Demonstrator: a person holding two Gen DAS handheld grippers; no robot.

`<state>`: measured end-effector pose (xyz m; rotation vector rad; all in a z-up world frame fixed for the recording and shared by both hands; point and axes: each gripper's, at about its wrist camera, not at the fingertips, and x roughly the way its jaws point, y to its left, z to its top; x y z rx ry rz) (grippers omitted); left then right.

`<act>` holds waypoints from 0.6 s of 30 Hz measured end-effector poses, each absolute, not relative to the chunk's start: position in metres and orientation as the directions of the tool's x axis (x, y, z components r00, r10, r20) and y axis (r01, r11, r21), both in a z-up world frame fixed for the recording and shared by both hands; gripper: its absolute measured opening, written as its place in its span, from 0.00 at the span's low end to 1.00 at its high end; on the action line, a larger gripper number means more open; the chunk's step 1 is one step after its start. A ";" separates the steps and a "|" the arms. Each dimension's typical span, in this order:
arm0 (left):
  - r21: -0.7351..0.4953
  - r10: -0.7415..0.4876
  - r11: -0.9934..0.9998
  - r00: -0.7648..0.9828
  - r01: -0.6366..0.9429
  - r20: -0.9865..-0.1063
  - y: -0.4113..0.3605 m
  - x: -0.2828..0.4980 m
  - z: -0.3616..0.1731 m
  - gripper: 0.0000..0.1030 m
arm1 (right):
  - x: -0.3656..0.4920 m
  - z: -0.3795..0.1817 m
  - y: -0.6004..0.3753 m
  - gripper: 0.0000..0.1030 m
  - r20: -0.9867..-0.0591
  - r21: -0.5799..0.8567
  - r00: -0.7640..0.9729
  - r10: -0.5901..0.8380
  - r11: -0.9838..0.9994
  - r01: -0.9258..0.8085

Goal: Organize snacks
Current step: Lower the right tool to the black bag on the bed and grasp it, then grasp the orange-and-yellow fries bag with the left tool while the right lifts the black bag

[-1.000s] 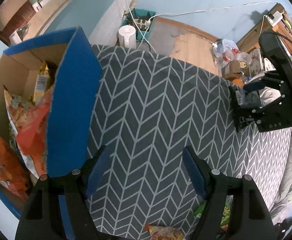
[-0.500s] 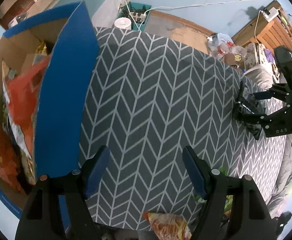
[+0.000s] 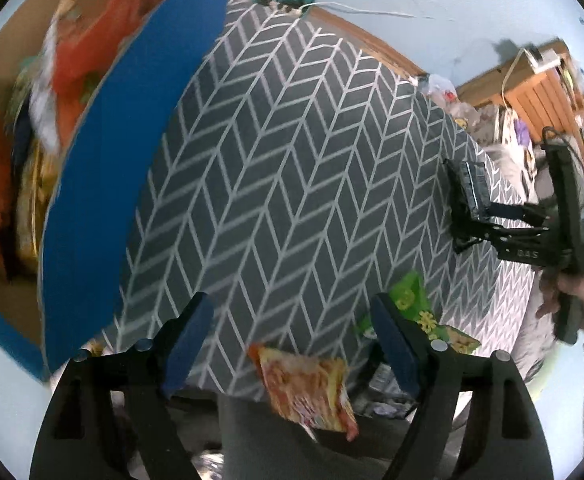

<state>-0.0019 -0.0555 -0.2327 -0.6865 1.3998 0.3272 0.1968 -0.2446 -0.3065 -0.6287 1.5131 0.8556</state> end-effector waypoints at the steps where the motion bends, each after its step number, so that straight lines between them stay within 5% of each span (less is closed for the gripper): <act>1: -0.256 -0.190 0.754 0.172 -0.605 -0.967 -0.057 -0.006 -0.233 0.80 | 0.199 -0.307 -0.245 0.73 -0.988 0.154 -0.124 0.093 0.599 -0.786; 13: -0.248 -0.170 0.641 0.180 -0.727 -0.969 -0.076 -0.033 -0.245 0.80 | 0.201 -0.324 -0.225 0.73 -0.998 0.054 -0.048 0.028 0.687 -0.725; 18: -0.247 -0.167 0.601 0.183 -0.760 -0.969 -0.081 -0.041 -0.248 0.80 | 0.184 -0.317 -0.228 0.63 -0.999 0.038 -0.007 0.047 0.683 -0.729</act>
